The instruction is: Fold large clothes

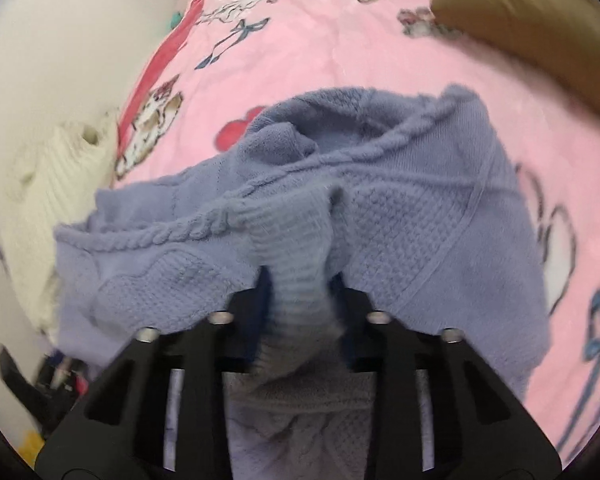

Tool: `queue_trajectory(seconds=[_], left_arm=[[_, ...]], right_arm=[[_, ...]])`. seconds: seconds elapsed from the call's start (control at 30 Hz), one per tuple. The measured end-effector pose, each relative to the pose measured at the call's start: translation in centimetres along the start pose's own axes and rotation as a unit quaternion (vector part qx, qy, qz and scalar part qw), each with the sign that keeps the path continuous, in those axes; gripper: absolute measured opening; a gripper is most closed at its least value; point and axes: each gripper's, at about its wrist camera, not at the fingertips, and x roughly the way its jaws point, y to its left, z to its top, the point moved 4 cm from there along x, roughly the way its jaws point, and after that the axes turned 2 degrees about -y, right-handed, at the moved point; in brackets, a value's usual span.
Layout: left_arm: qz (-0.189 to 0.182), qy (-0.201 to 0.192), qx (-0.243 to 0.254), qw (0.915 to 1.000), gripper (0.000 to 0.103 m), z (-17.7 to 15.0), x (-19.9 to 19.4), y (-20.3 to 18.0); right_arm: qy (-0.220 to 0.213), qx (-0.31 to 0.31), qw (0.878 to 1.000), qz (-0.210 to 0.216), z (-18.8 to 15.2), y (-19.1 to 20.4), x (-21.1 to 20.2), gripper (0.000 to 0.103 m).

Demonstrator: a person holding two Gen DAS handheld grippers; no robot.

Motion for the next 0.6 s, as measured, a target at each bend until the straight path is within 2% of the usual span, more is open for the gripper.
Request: queue_trajectory(seconds=[0.03, 0.1, 0.23, 0.3, 0.37, 0.47, 0.5, 0.53, 0.6], left_arm=[[-0.009, 0.009, -0.001, 0.9999, 0.029, 0.0, 0.5, -0.2], [-0.005, 0.018, -0.005, 0.9998, 0.025, -0.1, 1.0, -0.1], [-0.003, 0.041, -0.055, 0.9976, 0.024, -1.1, 1.6, 2.1], [-0.012, 0.052, -0.078, 0.9955, 0.024, -1.8, 1.9, 3.1], [-0.023, 0.056, -0.095, 0.9936, 0.024, -2.2, 2.1, 3.9], [-0.028, 0.061, -0.109, 0.9917, 0.025, -2.4, 2.5, 4.4], [-0.03, 0.062, -0.112, 0.9914, 0.025, -2.6, 2.7, 4.4], [-0.027, 0.063, -0.112, 0.9914, 0.025, -2.7, 3.0, 4.4], [-0.023, 0.064, -0.105, 0.9922, 0.026, -2.9, 3.2, 4.2]], right_arm=[[0.001, -0.014, 1.0, -0.009, 0.2, 0.5, 0.0, 0.014], [0.003, -0.044, 0.998, -0.034, 0.5, 1.2, -0.3, 0.013], [-0.062, -0.066, 0.995, -0.051, 2.9, 2.7, -4.8, 0.012], [-0.081, -0.085, 0.991, -0.071, 3.8, 2.9, -6.7, 0.012], [-0.064, -0.088, 0.991, -0.072, 3.9, 2.0, -6.5, 0.012], [0.012, -0.078, 0.992, -0.097, 2.0, -1.0, -2.7, 0.012], [0.024, -0.075, 0.991, -0.103, 1.5, -1.7, -1.8, 0.012], [0.033, -0.074, 0.991, -0.109, 0.7, -2.7, -0.6, 0.012], [0.02, -0.077, 0.99, -0.12, 0.0, -3.8, 0.7, 0.012]])
